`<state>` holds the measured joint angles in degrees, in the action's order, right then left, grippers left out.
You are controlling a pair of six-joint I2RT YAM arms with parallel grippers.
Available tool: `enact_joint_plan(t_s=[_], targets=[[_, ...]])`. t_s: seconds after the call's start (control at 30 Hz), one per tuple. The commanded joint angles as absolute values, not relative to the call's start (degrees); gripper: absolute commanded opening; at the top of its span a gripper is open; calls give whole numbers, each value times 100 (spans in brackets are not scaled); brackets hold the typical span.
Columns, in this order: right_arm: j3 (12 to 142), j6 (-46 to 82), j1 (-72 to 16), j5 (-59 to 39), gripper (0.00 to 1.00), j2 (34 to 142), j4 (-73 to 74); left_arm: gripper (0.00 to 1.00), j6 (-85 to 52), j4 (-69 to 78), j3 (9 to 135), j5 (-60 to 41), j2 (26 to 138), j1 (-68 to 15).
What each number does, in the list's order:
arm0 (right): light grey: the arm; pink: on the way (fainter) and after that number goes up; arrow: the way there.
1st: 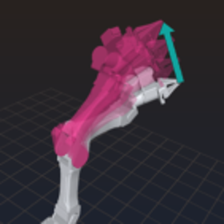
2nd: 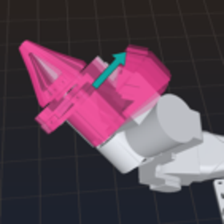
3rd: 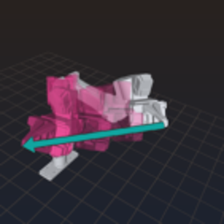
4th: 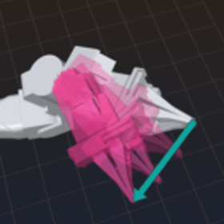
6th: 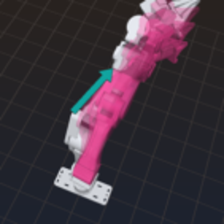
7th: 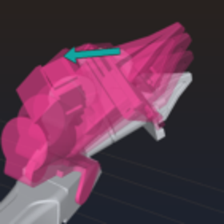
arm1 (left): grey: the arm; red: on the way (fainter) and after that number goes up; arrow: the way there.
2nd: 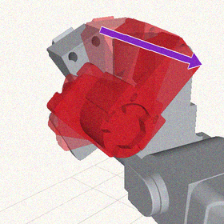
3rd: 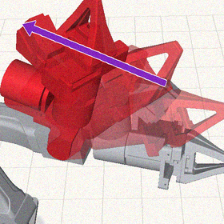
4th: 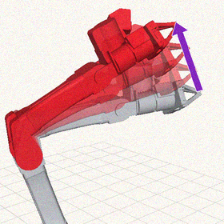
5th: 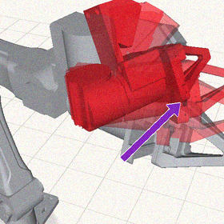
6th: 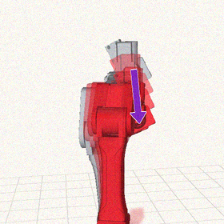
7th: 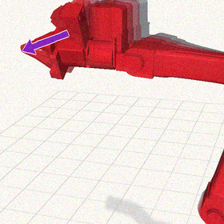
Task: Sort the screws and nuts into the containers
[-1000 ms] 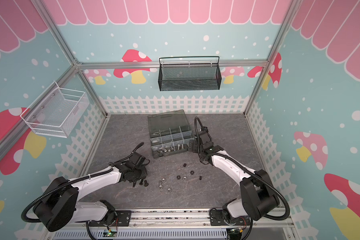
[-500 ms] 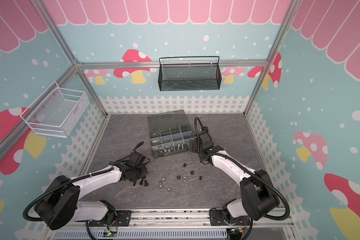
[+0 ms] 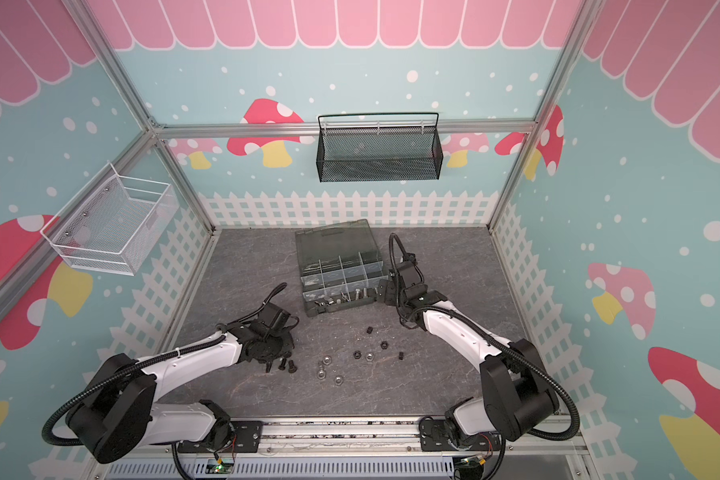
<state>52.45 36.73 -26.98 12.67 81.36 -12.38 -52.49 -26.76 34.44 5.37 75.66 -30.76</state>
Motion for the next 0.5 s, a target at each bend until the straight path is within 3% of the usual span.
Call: enact_joint_plan(t_s=[0.0,0.47], targets=[[5283,3770,-2681,1336,98,8154,-1255,0,-5258,-2634,3641,746,7385,-3009],[5256,3787,-2680,1283,98,8044,-1246,0,-4660,-1780,4714,711,7742,-2699]])
